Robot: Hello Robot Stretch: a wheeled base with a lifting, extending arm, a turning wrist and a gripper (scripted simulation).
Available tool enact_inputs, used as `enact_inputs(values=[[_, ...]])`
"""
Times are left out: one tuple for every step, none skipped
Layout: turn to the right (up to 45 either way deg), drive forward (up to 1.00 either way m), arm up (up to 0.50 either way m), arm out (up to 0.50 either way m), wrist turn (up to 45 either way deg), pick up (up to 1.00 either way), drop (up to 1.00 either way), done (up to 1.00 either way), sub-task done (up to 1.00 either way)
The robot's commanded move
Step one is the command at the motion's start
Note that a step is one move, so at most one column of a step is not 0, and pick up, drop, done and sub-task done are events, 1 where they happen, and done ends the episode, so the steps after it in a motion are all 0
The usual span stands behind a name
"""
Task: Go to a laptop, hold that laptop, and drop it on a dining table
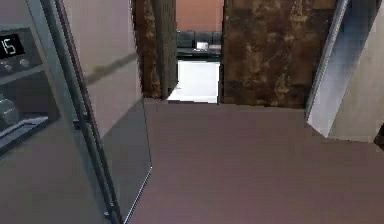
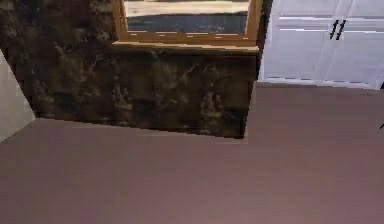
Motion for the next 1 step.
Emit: enact_inputs(values=[[0.0, 1.00, 0.00, 0.00, 0.0, 0.00, 0.00, 0.00, 0.00]])
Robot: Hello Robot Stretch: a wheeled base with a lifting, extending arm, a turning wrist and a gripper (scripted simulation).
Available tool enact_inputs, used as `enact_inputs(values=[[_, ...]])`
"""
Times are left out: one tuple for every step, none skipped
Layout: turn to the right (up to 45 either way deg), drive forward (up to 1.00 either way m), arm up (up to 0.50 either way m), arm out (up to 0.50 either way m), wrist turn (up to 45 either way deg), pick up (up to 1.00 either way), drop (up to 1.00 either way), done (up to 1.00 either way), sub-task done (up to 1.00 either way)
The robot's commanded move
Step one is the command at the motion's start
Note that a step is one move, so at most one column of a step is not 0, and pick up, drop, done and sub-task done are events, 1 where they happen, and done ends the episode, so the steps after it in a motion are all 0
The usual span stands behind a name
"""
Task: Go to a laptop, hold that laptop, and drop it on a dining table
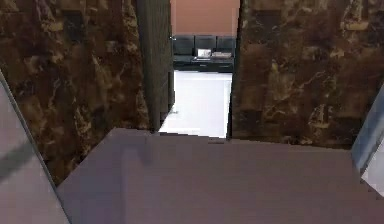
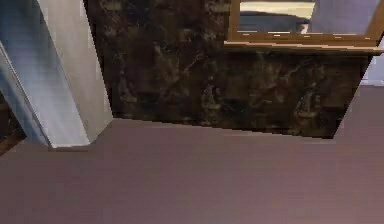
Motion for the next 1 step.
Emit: enact_inputs(values=[[0.0, 1.00, 0.00, 0.00, 0.0, 0.00, 0.00, 0.00, 0.00]])
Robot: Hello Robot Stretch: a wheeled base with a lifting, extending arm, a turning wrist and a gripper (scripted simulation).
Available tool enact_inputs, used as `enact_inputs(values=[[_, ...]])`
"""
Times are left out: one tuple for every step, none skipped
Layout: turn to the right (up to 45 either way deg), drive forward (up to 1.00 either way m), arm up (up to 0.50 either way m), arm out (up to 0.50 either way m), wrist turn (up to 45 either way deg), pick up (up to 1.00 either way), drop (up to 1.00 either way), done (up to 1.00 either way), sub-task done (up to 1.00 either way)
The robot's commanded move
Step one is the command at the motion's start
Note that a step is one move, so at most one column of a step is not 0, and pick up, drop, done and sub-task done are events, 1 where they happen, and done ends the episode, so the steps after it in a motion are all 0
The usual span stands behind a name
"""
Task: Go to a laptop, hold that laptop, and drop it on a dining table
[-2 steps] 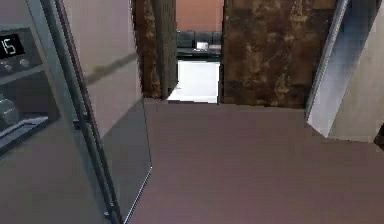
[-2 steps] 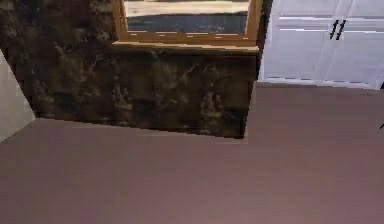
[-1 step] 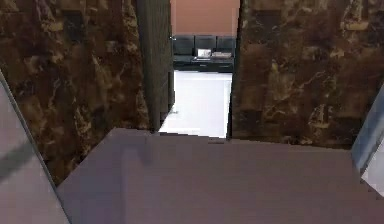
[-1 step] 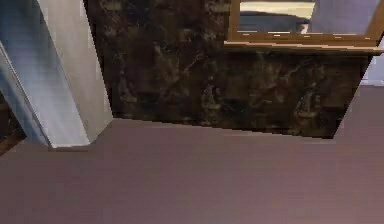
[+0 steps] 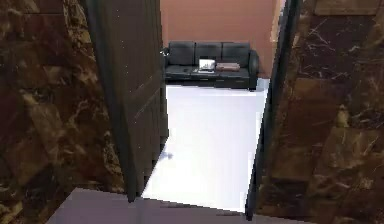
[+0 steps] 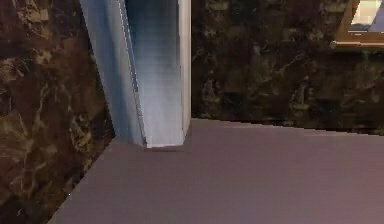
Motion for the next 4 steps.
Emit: enact_inputs(values=[[0.0, 0.75, 0.00, 0.00, 0.0, 0.00, 0.00, 0.00, 0.00], [30.0, 0.00, 0.00, 0.00, 0.0, 0.00, 0.00, 0.00, 0.00], [0.0, 0.05, 0.00, 0.00, 0.0, 0.00, 0.00, 0.00, 0.00], [-18.0, 0.00, 0.00, 0.00, 0.0, 0.00, 0.00, 0.00, 0.00]])
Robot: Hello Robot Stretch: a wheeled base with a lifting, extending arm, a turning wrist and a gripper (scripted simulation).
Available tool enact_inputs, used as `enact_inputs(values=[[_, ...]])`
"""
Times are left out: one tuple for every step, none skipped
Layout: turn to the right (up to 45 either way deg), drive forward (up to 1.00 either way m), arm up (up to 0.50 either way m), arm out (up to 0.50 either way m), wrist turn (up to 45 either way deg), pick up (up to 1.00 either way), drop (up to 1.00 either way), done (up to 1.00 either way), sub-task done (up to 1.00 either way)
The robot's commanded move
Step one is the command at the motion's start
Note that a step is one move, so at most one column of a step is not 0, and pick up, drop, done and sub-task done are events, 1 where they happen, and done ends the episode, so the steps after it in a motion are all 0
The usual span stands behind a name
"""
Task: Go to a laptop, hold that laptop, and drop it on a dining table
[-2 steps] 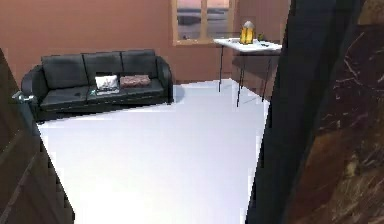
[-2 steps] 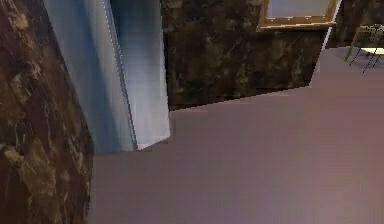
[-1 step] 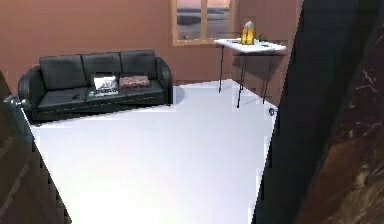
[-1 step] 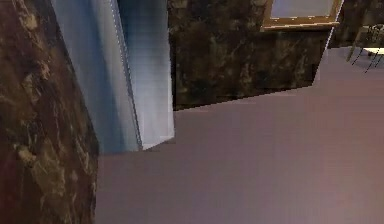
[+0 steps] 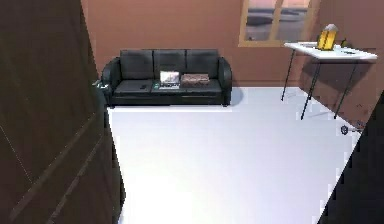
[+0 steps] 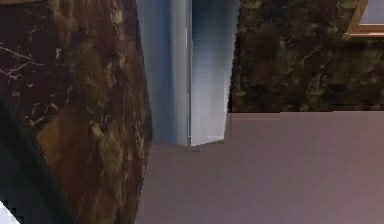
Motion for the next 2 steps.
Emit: enact_inputs(values=[[0.0, 0.60, 0.00, 0.00, 0.0, 0.00, 0.00, 0.00, 0.00], [3.0, 0.00, 0.00, 0.00, 0.0, 0.00, 0.00, 0.00, 0.00]])
